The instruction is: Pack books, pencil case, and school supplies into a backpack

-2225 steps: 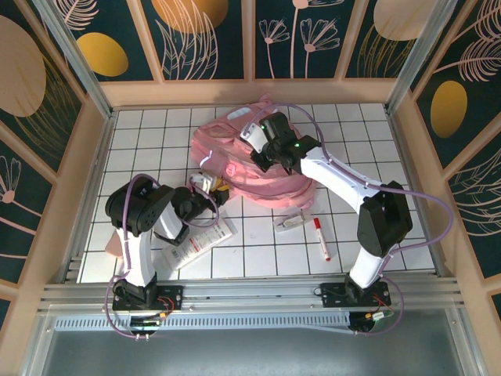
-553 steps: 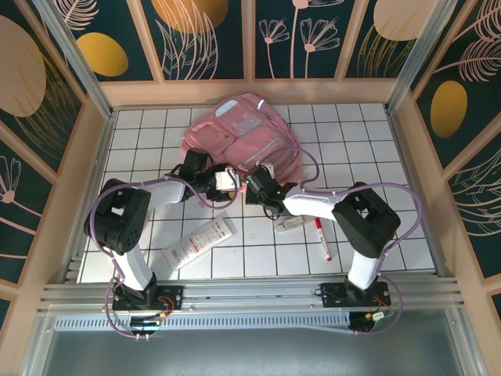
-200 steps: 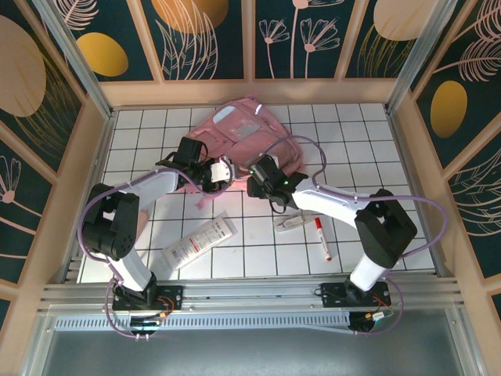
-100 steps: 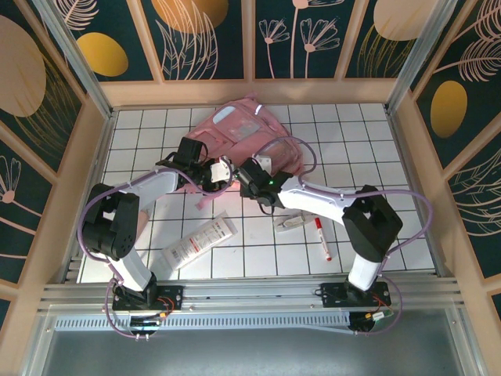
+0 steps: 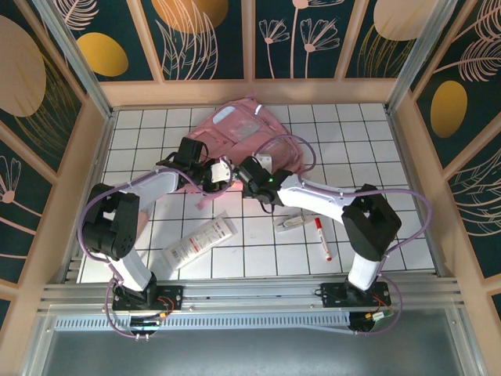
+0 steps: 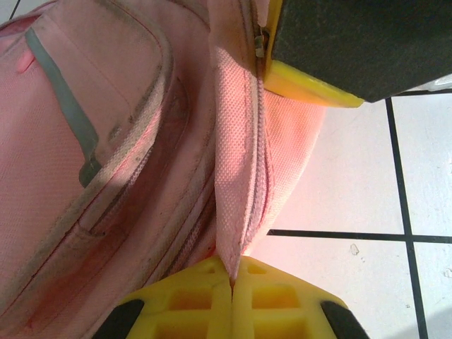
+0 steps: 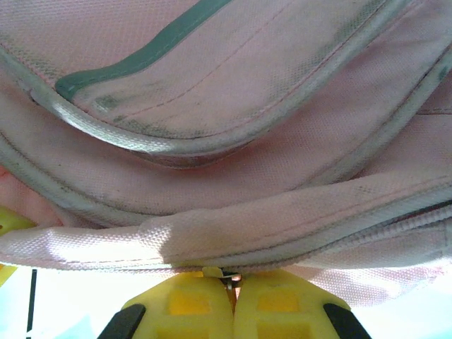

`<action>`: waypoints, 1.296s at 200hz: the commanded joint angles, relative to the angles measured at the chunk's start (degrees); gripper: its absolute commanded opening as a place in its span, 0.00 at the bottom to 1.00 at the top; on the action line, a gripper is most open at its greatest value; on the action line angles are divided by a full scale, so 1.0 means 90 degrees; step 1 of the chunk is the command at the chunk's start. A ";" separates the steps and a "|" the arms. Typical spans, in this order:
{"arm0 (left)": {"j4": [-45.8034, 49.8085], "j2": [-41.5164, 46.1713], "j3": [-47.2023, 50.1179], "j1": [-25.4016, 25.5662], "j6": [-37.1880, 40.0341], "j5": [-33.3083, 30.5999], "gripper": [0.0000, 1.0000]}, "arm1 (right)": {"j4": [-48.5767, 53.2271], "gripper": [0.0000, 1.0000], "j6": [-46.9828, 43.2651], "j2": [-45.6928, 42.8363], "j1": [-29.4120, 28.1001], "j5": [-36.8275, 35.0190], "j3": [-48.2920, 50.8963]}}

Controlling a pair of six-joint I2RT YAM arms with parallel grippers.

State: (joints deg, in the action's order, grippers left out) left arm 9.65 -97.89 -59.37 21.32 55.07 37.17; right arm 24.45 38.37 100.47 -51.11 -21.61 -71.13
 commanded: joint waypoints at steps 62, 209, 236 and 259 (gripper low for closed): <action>0.0266 0.0305 0.0174 -0.0123 0.1062 -0.0452 0.00 | 0.0899 0.00 -0.1599 -0.0899 0.1550 0.0912 0.0662; -0.0721 -0.0328 -0.0462 -0.0764 0.0137 -0.1479 0.28 | 0.0239 0.00 -0.3089 -0.1651 0.2368 0.4634 0.1293; -0.0894 -0.0127 -0.0306 -0.0853 -0.0125 0.0039 0.83 | -0.0363 0.00 -0.2794 -0.1281 0.1555 0.5335 0.0826; -0.1608 0.0838 0.0861 -0.0819 0.0054 0.1013 0.87 | -0.0674 0.00 -0.2560 -0.0922 0.1504 0.5552 0.0576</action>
State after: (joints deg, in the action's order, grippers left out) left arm 2.42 -98.59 -59.24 12.60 56.36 34.02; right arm 23.42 13.52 89.86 -36.12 20.71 -62.13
